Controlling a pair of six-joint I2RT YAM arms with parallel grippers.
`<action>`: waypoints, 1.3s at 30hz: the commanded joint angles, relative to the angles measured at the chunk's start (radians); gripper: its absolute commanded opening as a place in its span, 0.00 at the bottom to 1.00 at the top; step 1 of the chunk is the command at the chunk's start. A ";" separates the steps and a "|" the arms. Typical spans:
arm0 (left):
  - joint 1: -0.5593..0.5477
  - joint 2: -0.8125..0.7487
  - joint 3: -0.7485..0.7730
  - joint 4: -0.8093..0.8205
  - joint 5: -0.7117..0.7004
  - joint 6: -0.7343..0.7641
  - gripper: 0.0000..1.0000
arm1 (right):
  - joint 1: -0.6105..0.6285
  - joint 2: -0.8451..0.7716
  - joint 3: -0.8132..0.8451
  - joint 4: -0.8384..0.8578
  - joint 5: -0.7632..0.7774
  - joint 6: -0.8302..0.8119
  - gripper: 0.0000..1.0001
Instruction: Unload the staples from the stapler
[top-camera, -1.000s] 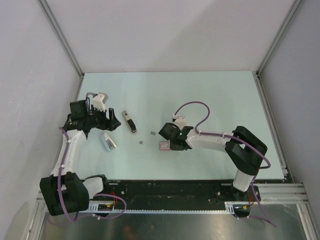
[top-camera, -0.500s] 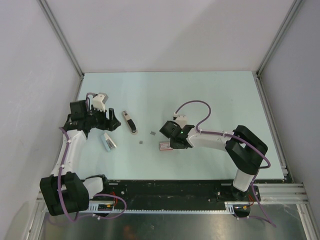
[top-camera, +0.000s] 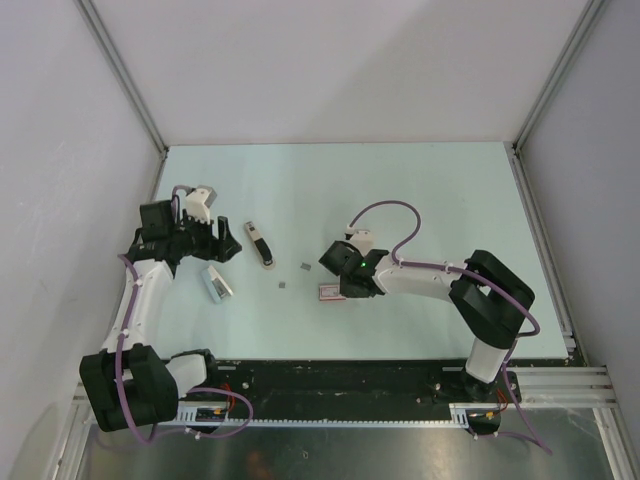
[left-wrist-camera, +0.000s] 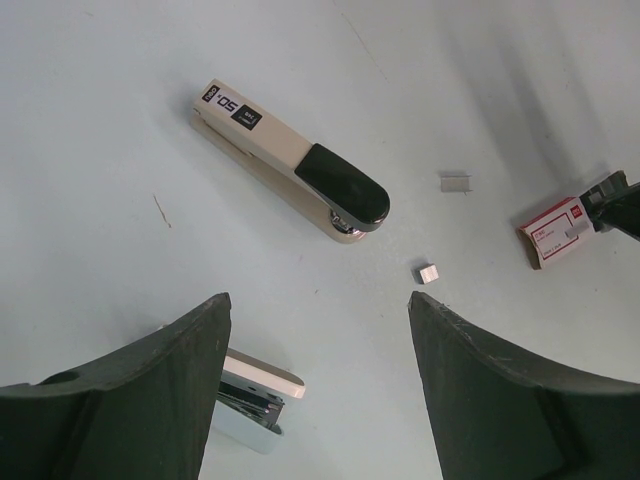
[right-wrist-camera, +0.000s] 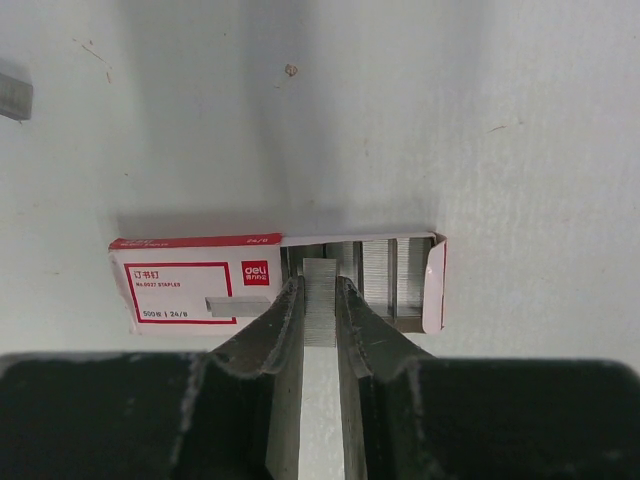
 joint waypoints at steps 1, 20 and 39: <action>0.007 -0.010 -0.005 0.012 0.015 0.020 0.77 | -0.004 0.013 -0.001 0.015 -0.005 -0.007 0.21; 0.006 -0.016 -0.012 0.012 0.028 0.014 0.77 | 0.031 -0.107 0.000 -0.001 0.026 -0.006 0.36; -0.064 0.057 0.028 0.018 0.032 0.043 0.72 | -0.136 -0.271 -0.111 -0.056 -0.012 -0.035 0.01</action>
